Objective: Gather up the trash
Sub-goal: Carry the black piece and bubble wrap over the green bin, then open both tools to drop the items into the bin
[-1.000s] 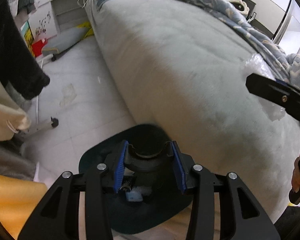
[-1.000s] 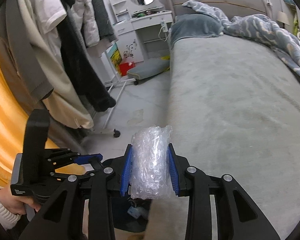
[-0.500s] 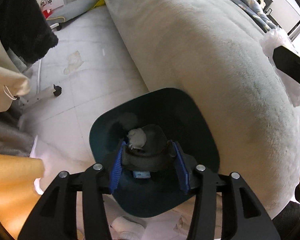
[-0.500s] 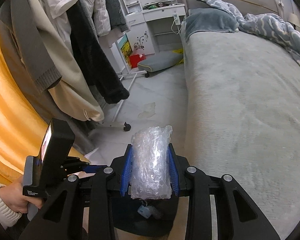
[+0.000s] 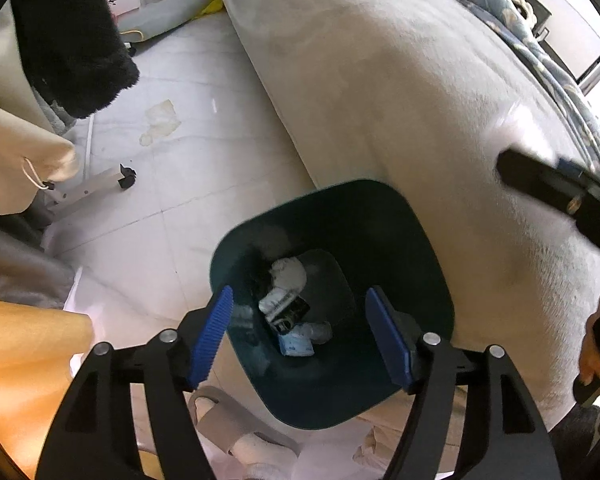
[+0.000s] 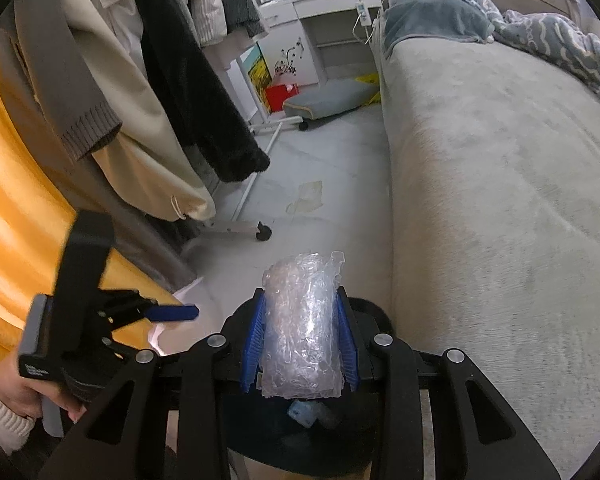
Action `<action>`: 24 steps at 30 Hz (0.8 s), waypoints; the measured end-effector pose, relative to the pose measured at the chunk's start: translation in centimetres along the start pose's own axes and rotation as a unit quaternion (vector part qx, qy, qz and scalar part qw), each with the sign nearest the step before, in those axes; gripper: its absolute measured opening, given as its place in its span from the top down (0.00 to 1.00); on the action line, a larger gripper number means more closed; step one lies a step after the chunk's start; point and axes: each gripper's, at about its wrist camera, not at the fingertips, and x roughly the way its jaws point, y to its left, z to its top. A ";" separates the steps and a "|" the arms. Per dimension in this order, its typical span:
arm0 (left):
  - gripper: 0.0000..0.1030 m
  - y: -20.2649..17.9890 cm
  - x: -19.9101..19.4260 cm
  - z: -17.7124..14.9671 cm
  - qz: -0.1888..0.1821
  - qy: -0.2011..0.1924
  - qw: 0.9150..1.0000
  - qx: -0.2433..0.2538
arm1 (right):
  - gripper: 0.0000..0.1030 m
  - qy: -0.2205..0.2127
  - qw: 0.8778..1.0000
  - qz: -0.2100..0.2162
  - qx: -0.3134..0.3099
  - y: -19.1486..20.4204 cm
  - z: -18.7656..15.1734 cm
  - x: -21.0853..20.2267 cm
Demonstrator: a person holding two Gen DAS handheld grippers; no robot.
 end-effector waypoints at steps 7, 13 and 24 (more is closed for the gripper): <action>0.27 0.8 -2.8 0.7 -0.006 -0.062 0.998 -0.007 | 0.67 0.044 0.999 0.001 -0.008 1.0 -0.9 2.5; 0.23 1.4 -6.1 1.1 -0.020 -0.145 0.989 -0.005 | 0.66 0.080 0.997 0.004 -0.007 1.6 -1.8 4.6; 0.14 1.3 -10.6 2.0 -0.024 -0.252 0.967 -0.002 | 0.65 0.150 0.988 0.002 -0.023 2.6 -4.2 7.5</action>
